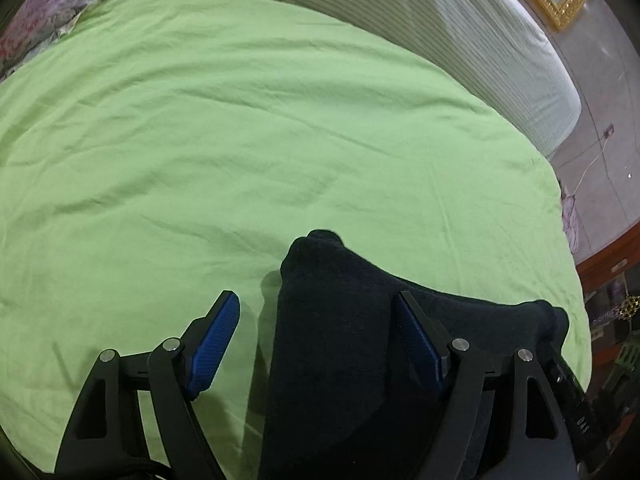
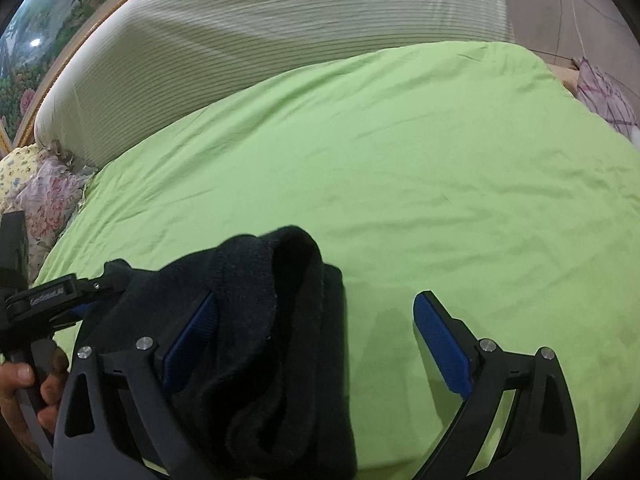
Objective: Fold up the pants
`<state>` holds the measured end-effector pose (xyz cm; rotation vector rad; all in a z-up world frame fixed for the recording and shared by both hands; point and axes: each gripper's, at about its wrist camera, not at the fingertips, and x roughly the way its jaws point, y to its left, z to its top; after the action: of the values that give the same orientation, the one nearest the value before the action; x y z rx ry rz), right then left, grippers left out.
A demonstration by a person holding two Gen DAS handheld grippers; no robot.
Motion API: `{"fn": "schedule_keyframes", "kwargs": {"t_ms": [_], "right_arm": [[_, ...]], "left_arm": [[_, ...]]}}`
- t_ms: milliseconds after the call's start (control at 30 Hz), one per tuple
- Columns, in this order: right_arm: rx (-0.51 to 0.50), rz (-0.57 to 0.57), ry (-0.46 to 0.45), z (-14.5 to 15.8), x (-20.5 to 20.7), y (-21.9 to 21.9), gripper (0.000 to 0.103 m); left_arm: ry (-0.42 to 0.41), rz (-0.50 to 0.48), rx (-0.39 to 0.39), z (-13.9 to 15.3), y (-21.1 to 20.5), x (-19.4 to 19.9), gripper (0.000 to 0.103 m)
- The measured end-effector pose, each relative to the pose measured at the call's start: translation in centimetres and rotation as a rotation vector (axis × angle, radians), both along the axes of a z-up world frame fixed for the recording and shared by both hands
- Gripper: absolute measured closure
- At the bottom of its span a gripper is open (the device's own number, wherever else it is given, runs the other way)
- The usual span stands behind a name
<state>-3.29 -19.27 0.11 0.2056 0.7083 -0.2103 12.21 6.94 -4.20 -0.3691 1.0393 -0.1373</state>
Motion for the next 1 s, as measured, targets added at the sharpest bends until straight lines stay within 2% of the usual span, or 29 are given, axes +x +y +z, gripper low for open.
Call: {"fn": "schedule_keyframes", "kwargs": {"t_ms": [167, 300, 433, 533, 733, 833, 1000], "right_arm": [[-0.007, 0.008, -0.004, -0.4, -2.4, -0.3, 0.007], [0.013, 0.005, -0.009, -0.3, -2.1, -0.7, 0.007], [0.039, 0.006, -0.017, -0.1, -2.5, -0.9, 0.007], [0.098, 0.0, -0.035, -0.1, -3.2, -1.4, 0.007], [0.09, 0.018, -0.058, 0.4, -4.2, -0.4, 0.007], [-0.006, 0.001, -0.035, -0.1, -4.2, -0.2, 0.007], [0.021, 0.0, -0.038, -0.1, -4.0, -0.5, 0.007]], "left_arm": [[-0.001, -0.014, -0.019, -0.4, 0.4, 0.1, 0.023], [-0.004, -0.01, -0.032, -0.2, 0.5, -0.2, 0.023], [-0.016, -0.001, -0.048, 0.9, 1.0, -1.9, 0.023], [-0.016, 0.017, -0.073, 1.6, 2.0, -3.6, 0.024], [-0.001, 0.0, -0.123, 1.8, 2.5, -6.7, 0.024], [0.006, -0.016, -0.096, 1.4, 2.2, -7.8, 0.024], [0.008, -0.024, -0.064, 1.0, 1.8, -8.2, 0.024]]}}
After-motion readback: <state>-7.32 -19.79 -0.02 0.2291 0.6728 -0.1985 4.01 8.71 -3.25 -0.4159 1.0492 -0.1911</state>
